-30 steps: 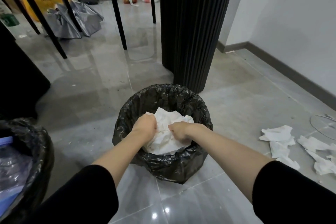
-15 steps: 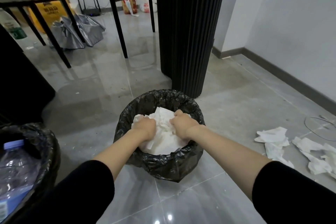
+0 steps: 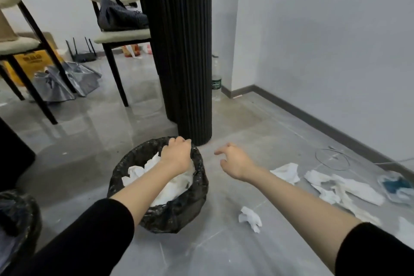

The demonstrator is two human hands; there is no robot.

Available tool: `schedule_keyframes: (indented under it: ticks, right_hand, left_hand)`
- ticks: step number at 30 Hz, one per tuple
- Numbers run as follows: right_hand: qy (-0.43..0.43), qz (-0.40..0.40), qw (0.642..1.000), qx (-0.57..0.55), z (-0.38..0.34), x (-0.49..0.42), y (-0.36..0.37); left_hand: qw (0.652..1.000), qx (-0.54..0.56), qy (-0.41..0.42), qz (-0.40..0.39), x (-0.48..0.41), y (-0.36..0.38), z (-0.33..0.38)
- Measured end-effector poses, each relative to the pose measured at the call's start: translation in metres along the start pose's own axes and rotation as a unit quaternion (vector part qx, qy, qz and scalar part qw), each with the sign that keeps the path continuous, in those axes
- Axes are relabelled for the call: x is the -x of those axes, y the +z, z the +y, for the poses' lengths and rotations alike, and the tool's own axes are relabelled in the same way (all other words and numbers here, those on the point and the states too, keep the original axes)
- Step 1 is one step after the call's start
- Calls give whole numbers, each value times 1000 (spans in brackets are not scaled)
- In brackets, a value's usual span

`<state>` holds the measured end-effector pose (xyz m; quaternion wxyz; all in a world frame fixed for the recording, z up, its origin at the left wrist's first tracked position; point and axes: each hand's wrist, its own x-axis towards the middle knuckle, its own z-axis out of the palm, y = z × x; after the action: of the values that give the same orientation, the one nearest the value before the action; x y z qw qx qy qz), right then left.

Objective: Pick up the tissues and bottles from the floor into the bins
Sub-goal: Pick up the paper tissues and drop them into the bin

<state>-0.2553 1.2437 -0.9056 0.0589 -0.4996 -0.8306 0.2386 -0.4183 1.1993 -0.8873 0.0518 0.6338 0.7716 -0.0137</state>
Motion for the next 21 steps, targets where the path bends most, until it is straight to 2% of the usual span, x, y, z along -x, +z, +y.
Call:
schedule_keyframes:
  ticks: [6,12,21]
  right_hand:
    - [53,14,998,-14,54,39,-30]
    - [107,30,993,-36,98,65,-37]
    - [165,40,985,-41,150,73,-11]
  left_hand:
    - [998,-10,60,10,3,-9,70]
    - [995,24,99,19,-4,-2,115]
    - [988,103,108,-46,-24,61,142]
